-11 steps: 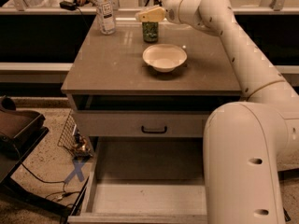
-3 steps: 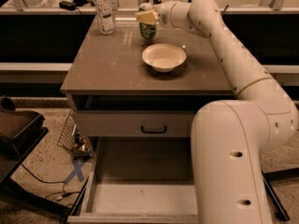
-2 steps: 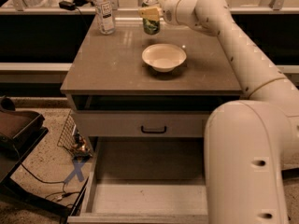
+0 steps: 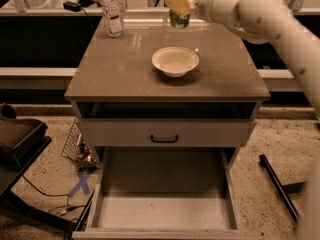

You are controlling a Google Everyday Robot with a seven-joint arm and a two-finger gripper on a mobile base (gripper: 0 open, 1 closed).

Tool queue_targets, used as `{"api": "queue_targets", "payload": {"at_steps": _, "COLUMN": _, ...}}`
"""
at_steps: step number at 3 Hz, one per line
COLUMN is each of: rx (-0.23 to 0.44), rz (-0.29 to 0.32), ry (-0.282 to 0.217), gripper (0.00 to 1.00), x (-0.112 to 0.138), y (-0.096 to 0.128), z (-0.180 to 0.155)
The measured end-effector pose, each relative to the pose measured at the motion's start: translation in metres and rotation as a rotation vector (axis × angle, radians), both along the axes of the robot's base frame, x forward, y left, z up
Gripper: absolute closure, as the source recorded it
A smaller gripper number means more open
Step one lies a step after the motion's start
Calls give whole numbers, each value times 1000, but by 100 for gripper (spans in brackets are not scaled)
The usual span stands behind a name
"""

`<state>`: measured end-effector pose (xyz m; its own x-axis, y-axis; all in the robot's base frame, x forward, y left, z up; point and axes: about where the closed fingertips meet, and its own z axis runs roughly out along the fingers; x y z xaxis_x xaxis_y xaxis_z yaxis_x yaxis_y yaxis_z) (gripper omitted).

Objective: Place green can into middle drawer

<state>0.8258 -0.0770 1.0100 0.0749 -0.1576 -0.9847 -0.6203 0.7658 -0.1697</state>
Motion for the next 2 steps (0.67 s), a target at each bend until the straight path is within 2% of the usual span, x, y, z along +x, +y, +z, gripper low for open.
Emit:
{"api": "queue_targets", "payload": {"at_steps": 1, "rx": 16, "rz": -62, "ry": -62, "gripper": 100, "x": -61, "y": -21, "z": 36}}
{"api": "queue_targets", "payload": {"at_steps": 2, "rx": -3, "rz": -64, "ry": -42, "gripper": 100, "x": -130, "y": -24, "z": 29}}
